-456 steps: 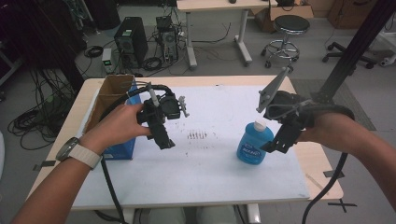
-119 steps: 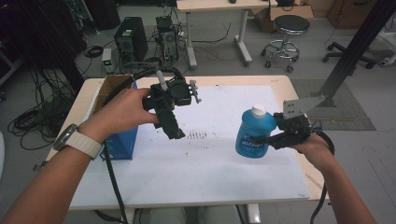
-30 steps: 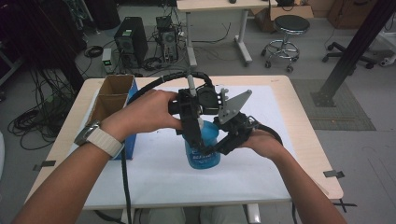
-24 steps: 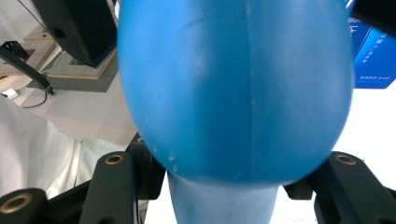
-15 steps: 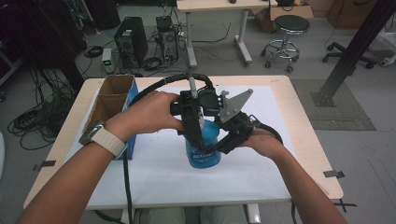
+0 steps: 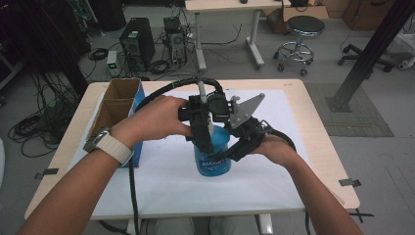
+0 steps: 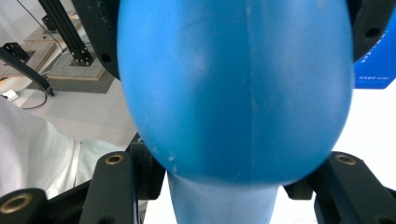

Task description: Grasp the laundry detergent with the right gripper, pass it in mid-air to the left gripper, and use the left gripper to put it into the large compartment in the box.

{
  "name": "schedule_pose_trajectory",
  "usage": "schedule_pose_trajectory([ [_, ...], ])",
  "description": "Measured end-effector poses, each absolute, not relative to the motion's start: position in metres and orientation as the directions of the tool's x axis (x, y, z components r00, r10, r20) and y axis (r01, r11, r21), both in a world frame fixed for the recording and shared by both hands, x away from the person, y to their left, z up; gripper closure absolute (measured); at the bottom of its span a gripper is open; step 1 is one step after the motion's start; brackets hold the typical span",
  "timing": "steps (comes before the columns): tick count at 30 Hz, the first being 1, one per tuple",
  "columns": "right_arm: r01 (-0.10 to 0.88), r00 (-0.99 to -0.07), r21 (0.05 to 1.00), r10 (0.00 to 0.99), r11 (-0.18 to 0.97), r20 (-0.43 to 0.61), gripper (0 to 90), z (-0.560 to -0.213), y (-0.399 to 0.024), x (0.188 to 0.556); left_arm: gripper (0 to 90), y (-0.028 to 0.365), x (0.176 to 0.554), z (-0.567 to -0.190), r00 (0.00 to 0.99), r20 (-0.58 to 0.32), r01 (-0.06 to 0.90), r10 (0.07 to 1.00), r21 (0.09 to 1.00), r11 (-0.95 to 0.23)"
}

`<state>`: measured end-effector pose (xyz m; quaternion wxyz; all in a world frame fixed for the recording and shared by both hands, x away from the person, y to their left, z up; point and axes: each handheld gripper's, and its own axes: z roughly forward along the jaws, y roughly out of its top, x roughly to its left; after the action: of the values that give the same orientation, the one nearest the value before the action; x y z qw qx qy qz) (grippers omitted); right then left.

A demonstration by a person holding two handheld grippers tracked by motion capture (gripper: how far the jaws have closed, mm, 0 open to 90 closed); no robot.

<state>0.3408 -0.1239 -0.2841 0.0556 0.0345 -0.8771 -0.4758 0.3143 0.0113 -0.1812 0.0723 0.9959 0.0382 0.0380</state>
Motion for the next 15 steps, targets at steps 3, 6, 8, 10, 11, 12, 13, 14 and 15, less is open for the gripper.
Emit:
schedule_pose_trajectory([
  [3,-0.01,-0.991,0.84,-0.116,0.543,0.063,44.4,-0.284,-0.1237,0.3408,32.6,0.0108,0.314,-0.1816,0.994,0.072,0.068,0.079,0.144,-0.987],
  [6,-0.008,-0.991,0.841,-0.116,0.542,0.065,44.4,-0.2833,-0.1241,0.3402,35.5,0.0105,0.3134,-0.1822,0.994,0.069,0.071,0.081,0.144,-0.987],
  [8,-0.009,-0.991,0.841,-0.116,0.541,0.064,44.4,-0.2831,-0.1241,0.3402,37.0,0.0106,0.3134,-0.1817,0.995,0.065,0.071,0.082,0.147,-0.987],
  [10,-0.009,-0.991,0.841,-0.115,0.541,0.063,44.4,-0.2827,-0.1242,0.3398,37.3,0.0105,0.3132,-0.1814,0.994,0.069,0.068,0.079,0.147,-0.987],
  [11,-0.009,-0.991,0.841,-0.115,0.541,0.064,44.4,-0.2827,-0.1243,0.3398,37.4,0.0105,0.3132,-0.1814,0.994,0.069,0.068,0.079,0.147,-0.987],
  [12,-0.009,-0.991,0.841,-0.115,0.541,0.064,44.4,-0.2827,-0.1243,0.3398,37.4,0.0106,0.3131,-0.1816,0.994,0.069,0.069,0.079,0.145,-0.987],
  [13,-0.013,-0.992,0.839,-0.115,0.544,0.06,44.5,-0.2827,-0.1241,0.3397,37.6,0.0106,0.3131,-0.1819,0.994,0.07,0.067,0.078,0.145,-0.987],
  [14,-0.013,-0.992,0.839,-0.115,0.544,0.06,44.5,-0.2827,-0.1241,0.3397,37.7,0.0106,0.313,-0.1818,0.995,0.069,0.067,0.078,0.142,-0.988],
  [15,-0.011,-0.992,0.838,-0.114,0.546,0.062,44.5,-0.2827,-0.1239,0.3396,37.7,0.0108,0.3128,-0.1819,0.994,0.07,0.067,0.078,0.145,-0.987],
])
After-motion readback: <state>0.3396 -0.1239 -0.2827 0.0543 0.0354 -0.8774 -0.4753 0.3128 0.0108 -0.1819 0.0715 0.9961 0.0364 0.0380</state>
